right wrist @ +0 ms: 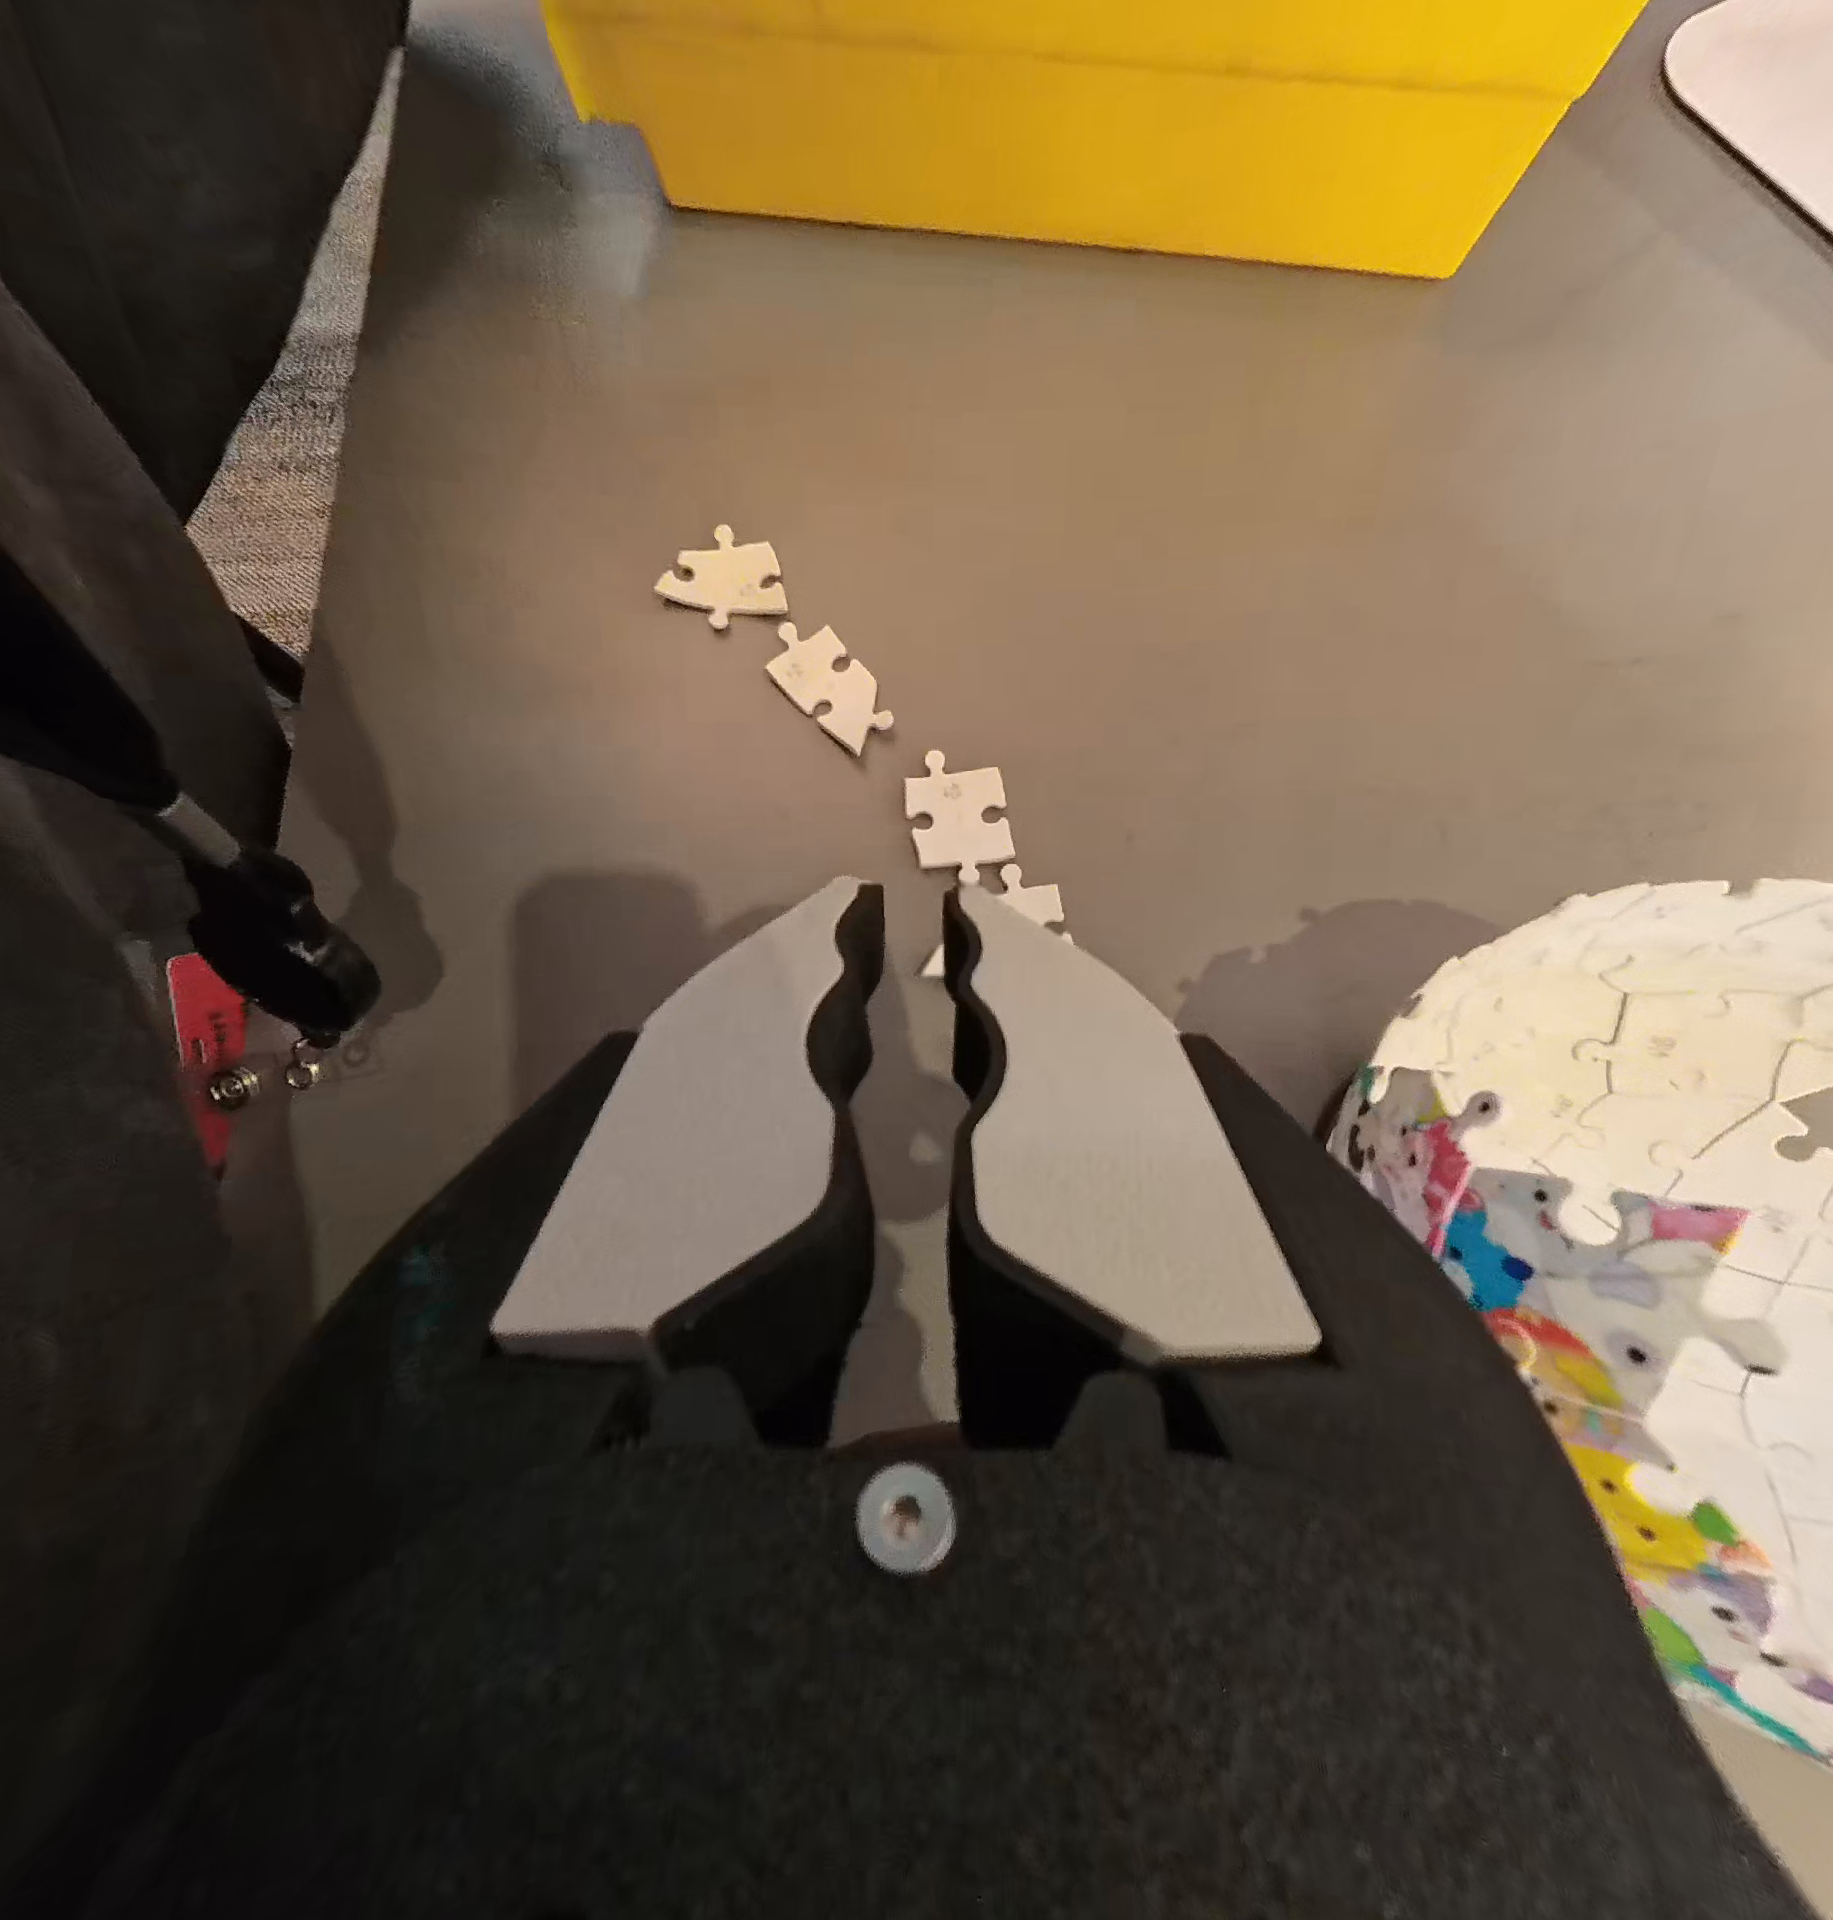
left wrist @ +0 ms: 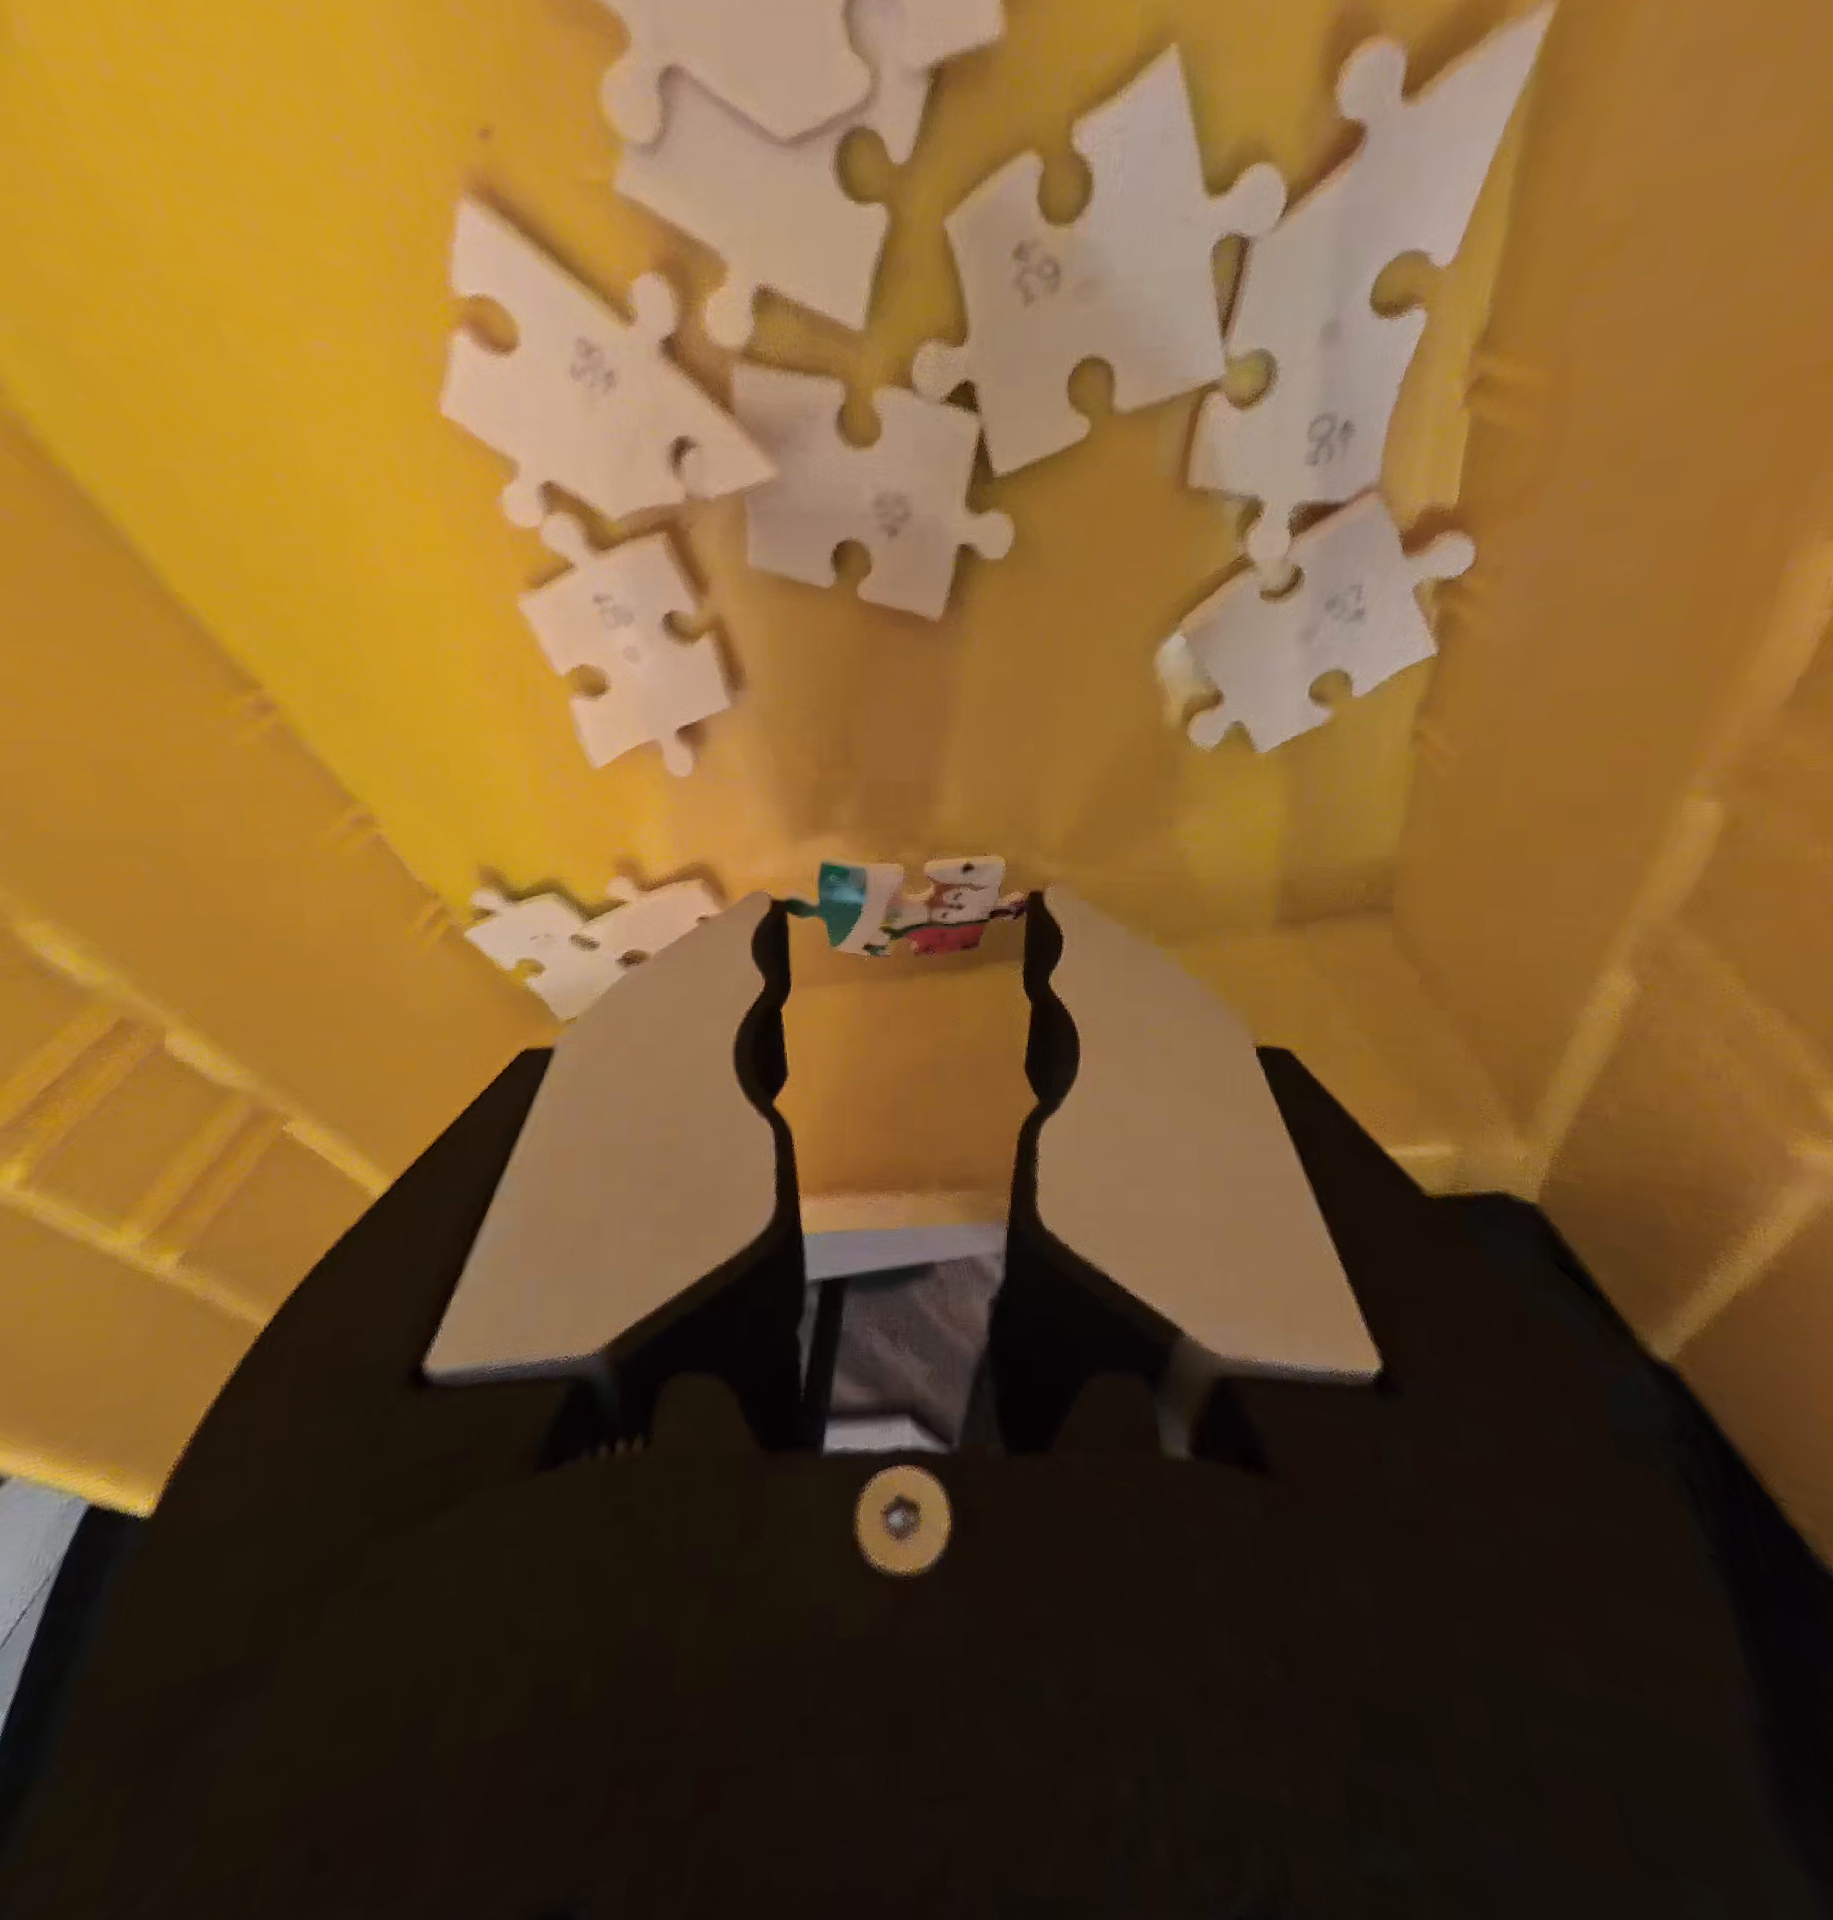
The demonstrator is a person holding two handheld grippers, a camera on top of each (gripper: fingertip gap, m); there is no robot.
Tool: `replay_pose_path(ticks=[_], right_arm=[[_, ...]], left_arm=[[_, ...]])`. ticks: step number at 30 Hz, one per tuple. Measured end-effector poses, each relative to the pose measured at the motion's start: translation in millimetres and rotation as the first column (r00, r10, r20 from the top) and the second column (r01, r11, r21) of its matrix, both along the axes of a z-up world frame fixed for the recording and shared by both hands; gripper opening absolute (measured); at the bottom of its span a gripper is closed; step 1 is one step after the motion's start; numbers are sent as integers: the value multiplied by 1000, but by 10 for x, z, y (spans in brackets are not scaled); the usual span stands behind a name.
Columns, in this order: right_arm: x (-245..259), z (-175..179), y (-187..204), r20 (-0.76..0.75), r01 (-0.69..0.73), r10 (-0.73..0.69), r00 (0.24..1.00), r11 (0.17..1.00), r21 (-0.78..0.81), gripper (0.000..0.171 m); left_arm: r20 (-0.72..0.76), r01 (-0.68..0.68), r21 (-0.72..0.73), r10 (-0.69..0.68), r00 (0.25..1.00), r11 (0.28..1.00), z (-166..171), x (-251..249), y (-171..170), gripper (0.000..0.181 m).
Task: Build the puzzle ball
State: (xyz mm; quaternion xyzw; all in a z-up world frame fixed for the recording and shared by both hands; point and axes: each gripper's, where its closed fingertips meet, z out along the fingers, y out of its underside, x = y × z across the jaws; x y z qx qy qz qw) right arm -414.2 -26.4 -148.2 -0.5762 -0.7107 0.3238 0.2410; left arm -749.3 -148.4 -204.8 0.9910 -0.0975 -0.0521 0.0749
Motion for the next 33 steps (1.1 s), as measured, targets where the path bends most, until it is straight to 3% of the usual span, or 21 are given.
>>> replay_pose_path(ticks=[3, 6, 9, 11, 13, 15, 17, 20, 22, 24, 27, 29, 33], right_arm=[[-57, 58, -22, -21, -11, 11, 1000, 1000, 15, 10], [-236, 187, -94, -68, -40, 40, 997, 999, -9, 10], [-530, 428, -223, -153, -90, 77, 985, 993, -80, 10], [-771, 660, -261, -243, -103, 75, 967, 990, -102, 9], [-979, 937, -361, -341, -136, 64, 938, 972, -192, 0], [-1126, 1193, -602, -411, -251, 86, 908, 896, -367, 1], [-1227, 1353, -838, -433, -351, 95, 897, 749, -562, 10], [-1285, 1579, -1048, -444, -428, 54, 894, 389, -816, 18], [-1282, 1688, -1098, -452, -448, 21, 892, 183, -875, 19], [-1245, 1771, -1125, -458, -458, 7, 889, 32, -888, 18], [-1162, 1845, -1171, -462, -457, 17, 887, -116, -882, 18], [-1079, 1864, -1221, -466, -453, 53, 883, -166, -876, 8], [-1011, 1812, -1194, -443, -433, 53, 895, -137, -891, 4]], left_arm=[[36, -37, 252, 29, 999, 967, 203, -44, 118, 43], [130, -76, 586, -1, 991, 807, 577, 59, 333, 43], [224, -128, 843, -124, 967, 523, 1119, 368, 439, 43], [249, -190, 952, -247, 936, 241, 1573, 635, 452, 43], [258, -289, 957, -373, 891, -28, 1976, 900, 389, 43], [235, -354, 920, -488, 840, -167, 2198, 1173, 286, 42], [229, -408, 887, -561, 796, -217, 2317, 1408, 204, 42], [216, -500, 821, -661, 719, -276, 2501, 1715, 96, 42], [196, -518, 806, -698, 689, -285, 2555, 1898, 49, 42], [154, -489, 821, -712, 685, -293, 2551, 2072, 28, 42], [113, -432, 857, -716, 689, -281, 2478, 2280, 38, 42], [109, -418, 868, -720, 685, -267, 2446, 2361, 53, 42], [139, -433, 872, -732, 666, -228, 2406, 2438, 82, 42]])
